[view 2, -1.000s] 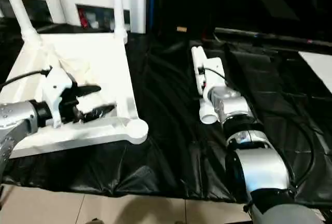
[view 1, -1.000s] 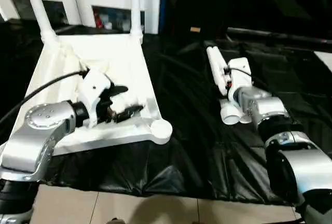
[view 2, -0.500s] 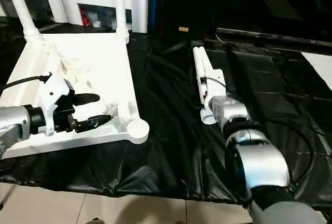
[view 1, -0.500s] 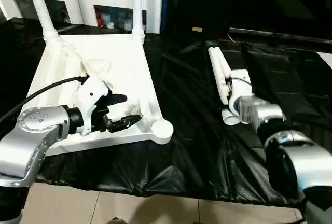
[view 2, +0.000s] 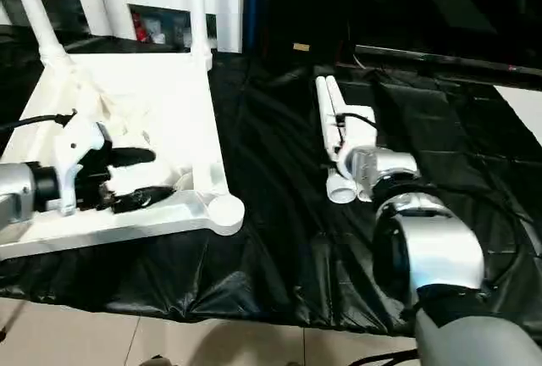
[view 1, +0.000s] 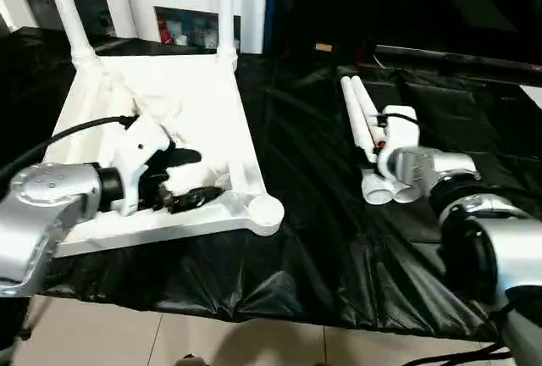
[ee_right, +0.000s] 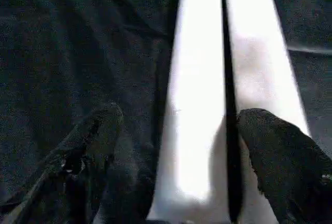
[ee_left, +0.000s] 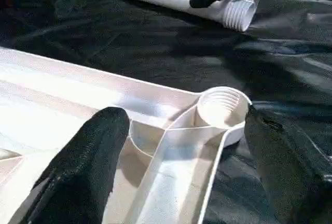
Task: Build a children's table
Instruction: Pick table leg
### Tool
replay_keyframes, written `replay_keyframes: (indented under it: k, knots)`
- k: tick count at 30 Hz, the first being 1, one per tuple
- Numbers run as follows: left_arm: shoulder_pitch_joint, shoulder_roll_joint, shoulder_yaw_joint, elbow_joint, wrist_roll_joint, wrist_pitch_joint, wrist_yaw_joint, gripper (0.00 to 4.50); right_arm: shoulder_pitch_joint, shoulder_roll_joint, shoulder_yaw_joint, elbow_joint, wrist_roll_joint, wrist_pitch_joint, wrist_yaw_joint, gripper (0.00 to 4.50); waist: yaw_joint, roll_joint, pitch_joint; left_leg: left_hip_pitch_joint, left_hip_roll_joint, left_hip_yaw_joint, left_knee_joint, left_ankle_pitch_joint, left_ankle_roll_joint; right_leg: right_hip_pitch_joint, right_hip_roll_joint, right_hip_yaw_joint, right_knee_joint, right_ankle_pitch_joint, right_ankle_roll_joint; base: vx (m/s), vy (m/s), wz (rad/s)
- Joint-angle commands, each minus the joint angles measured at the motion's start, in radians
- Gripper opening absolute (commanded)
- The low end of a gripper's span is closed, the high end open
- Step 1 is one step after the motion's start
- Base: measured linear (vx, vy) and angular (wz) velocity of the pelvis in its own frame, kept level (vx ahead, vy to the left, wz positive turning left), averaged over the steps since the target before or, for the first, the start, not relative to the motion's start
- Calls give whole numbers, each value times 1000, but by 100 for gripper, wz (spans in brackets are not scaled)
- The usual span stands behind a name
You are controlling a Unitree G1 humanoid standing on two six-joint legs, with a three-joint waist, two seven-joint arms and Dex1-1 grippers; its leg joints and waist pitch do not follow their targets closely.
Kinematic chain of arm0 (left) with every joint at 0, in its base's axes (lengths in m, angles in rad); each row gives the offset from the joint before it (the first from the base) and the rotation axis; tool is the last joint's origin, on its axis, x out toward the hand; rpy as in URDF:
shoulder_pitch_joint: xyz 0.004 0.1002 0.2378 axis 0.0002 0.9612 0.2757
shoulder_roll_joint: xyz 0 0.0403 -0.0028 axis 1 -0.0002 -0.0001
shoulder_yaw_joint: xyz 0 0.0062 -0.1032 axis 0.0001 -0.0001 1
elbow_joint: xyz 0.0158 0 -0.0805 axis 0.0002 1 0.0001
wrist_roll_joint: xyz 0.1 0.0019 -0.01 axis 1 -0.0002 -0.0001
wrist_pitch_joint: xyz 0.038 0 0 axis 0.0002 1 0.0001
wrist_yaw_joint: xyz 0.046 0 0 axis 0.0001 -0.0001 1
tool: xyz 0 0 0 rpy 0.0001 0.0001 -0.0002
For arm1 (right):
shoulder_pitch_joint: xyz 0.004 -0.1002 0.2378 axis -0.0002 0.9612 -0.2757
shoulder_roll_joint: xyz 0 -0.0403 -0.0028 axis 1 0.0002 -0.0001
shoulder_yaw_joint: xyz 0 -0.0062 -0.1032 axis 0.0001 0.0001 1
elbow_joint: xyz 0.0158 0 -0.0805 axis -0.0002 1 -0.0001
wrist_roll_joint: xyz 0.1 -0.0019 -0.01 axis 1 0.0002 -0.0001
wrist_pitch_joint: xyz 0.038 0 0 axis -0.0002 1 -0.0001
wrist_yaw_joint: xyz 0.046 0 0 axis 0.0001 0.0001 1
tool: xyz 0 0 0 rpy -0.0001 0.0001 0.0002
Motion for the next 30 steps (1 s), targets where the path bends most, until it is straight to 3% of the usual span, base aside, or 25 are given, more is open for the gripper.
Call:
replay_keyframes:
  k: [1, 13, 15, 17, 21, 23, 26, 27, 30]
  knots:
    - [16, 25, 8, -33, -16, 22, -23, 402, -9, -12, -4, 14, -8, 23, -13, 404, 5, 11, -62, 2, -3, 24, -77, -97, -46, 51, -46, 20, -61, 17, -231, 0, 0, 0]
    - [31, 79, 21, -76, -60, 77, -65, 402, 14, -10, -72, 24, 42, 82, -20, 404, 19, 19, -61, 3, -4, 22, -81, -124, -64, 48, -46, 20, -61, 1, -216, 0, 0, 0]
    - [31, 79, 21, -76, -60, 77, -65, 402, 14, -10, -72, 24, 42, 82, -20, 404, 18, 17, -61, 2, -4, 23, -81, -121, -64, 49, -46, 20, -62, 5, -218, 0, 0, 0]
    - [50, 99, 30, -103, -78, 97, -69, 402, 26, -4, -83, 24, 45, 84, -28, 374, 19, 17, -57, 1, -4, 23, -82, -123, -65, 48, -46, 21, -62, 1, -217, 0, 0, 0]
    - [62, 108, 34, -114, -84, 111, -71, 402, 35, 1, -93, 24, 49, 90, -29, 365, 17, 17, -52, 2, -4, 22, -85, -141, -65, 45, -45, 21, -66, -32, -212, 0, 0, 0]
    - [64, 109, 32, -117, -86, 116, -72, 402, 39, 1, -95, 24, 48, 93, -29, 330, 16, 16, -51, 3, -3, 22, -87, -157, -68, 43, -46, 21, -68, -53, -211, 0, 0, 0]
    - [57, 106, 26, -115, -89, 119, -70, 402, 40, -1, -105, 23, 51, 96, -31, 321, 17, 14, -54, 3, -3, 22, -86, -152, -68, 44, -46, 21, -68, -52, -208, 0, 0, 0]
    - [57, 106, 26, -115, -89, 119, -70, 402, 40, -1, -105, 23, 51, 96, -31, 296, 17, 12, -57, 3, -2, 22, -85, -141, -67, 46, -47, 21, -66, -42, -209, 0, 0, 0]
    - [37, 92, 15, -101, -89, 116, -61, 402, 35, -2, -121, 21, 61, 95, -35, 277, 17, 11, -58, 3, -3, 24, -84, -127, -66, 47, -46, 21, -66, -28, -207, 0, 0, 0]
